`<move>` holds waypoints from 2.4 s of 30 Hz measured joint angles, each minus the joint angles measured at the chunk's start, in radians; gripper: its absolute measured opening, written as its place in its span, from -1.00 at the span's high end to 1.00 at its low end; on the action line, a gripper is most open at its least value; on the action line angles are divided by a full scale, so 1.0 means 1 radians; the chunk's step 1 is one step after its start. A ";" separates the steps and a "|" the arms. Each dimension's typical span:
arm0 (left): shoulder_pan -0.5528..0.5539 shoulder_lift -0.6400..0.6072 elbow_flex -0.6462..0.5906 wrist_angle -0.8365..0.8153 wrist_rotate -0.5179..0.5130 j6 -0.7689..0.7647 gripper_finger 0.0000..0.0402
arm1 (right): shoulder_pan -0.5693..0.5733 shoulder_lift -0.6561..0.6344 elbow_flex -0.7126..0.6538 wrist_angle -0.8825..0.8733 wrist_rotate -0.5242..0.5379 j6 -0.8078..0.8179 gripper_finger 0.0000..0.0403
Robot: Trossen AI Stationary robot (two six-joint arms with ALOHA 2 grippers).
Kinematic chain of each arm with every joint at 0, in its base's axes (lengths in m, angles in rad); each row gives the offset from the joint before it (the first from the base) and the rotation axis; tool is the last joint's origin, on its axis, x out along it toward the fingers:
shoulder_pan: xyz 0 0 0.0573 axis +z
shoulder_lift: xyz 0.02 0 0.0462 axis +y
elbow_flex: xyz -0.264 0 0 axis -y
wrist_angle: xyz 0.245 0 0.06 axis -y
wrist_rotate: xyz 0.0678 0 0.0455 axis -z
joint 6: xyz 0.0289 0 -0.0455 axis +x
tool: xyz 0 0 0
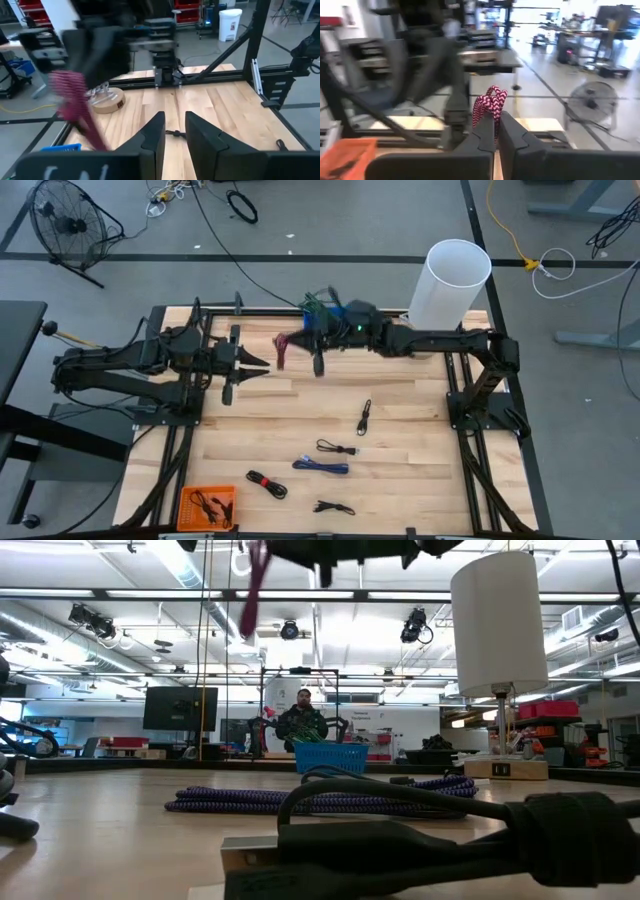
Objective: Pick & Place USB Port
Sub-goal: Put the red charger cable into the blue basket
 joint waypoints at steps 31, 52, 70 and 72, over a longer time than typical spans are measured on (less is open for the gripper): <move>0.001 0.002 0.000 -0.007 -0.003 -0.019 0.60 | -0.378 0.140 0.001 -0.258 0.360 -0.075 1.00; 0.001 0.002 0.000 -0.026 -0.003 -0.018 0.60 | -0.386 0.222 0.000 -0.297 0.253 -0.054 0.98; 0.001 0.002 0.000 -0.033 -0.003 -0.018 0.60 | -0.384 0.223 0.000 -0.324 0.200 -0.048 0.29; 0.001 0.002 0.000 -0.033 -0.003 -0.018 0.60 | -0.383 0.223 0.000 -0.321 0.200 -0.048 0.25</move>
